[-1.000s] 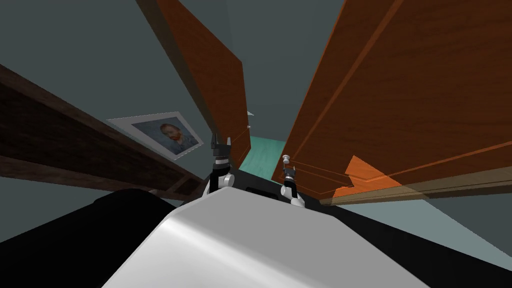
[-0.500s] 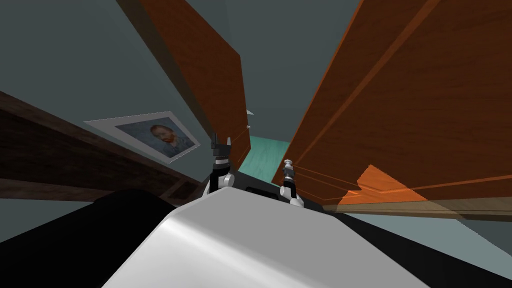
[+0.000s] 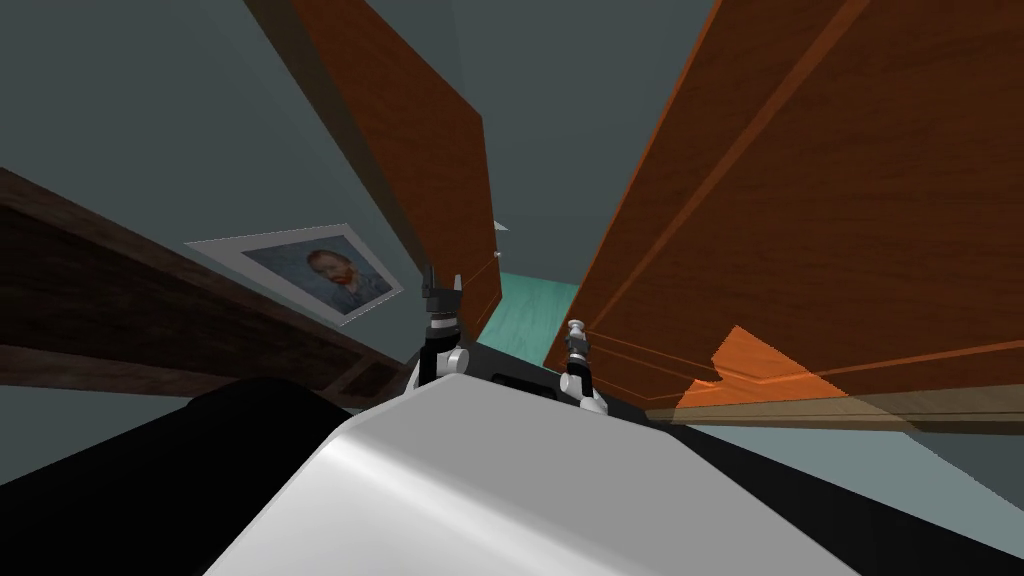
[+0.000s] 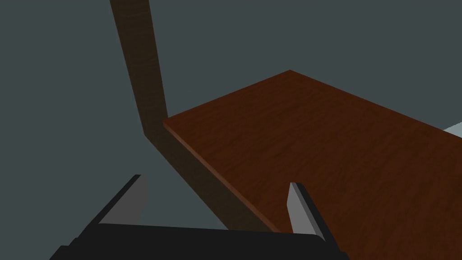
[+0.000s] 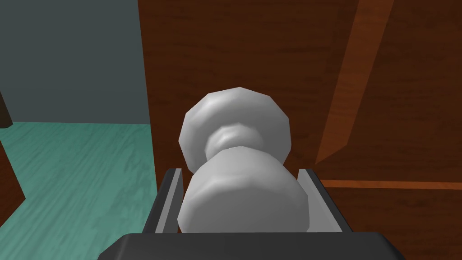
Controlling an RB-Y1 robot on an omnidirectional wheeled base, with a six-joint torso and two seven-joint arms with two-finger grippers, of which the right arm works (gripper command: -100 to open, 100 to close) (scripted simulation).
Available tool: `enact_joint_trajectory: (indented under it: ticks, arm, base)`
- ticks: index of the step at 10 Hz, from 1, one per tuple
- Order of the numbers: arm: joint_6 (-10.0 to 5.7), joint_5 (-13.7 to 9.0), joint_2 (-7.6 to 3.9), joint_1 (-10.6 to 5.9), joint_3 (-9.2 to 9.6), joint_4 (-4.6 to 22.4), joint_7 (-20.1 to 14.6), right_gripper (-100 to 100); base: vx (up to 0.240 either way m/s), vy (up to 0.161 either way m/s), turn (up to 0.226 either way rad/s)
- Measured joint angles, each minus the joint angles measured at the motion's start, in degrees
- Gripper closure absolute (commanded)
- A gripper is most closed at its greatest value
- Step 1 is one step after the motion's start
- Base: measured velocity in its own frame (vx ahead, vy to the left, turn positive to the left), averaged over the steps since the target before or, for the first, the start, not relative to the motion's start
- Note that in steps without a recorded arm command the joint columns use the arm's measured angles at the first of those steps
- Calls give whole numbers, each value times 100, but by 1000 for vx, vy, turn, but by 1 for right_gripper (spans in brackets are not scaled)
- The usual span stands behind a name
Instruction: Push the door open
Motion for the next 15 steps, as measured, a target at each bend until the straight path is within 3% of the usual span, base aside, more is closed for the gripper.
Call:
enact_joint_trajectory:
  ticks: [5, 6, 9, 10, 12, 13, 14, 15]
  arm:
    - [-50, -87, -85, -64, -119, 154, 2, 100]
    - [-148, -116, -101, -197, -163, 353, -11, 100]
    - [-26, -169, -134, -54, -240, 102, 65, 100]
    - [124, -195, -142, 146, -278, -208, 130, 100]
    - [76, -221, -160, 38, -319, -89, 133, 100]
    - [114, -261, -163, 109, -377, -188, 169, 100]
    - [103, -294, -178, 40, -427, -93, 183, 100]
    - [169, -339, -179, 121, -496, -249, 237, 100]
  base:
    - [176, 17, -31]
    - [132, 28, -15]
    - [119, 20, -35]
    - [127, 18, -27]
    - [99, 6, -20]
    - [151, 30, -75]
    - [158, 43, -55]
    - [142, 32, -58]
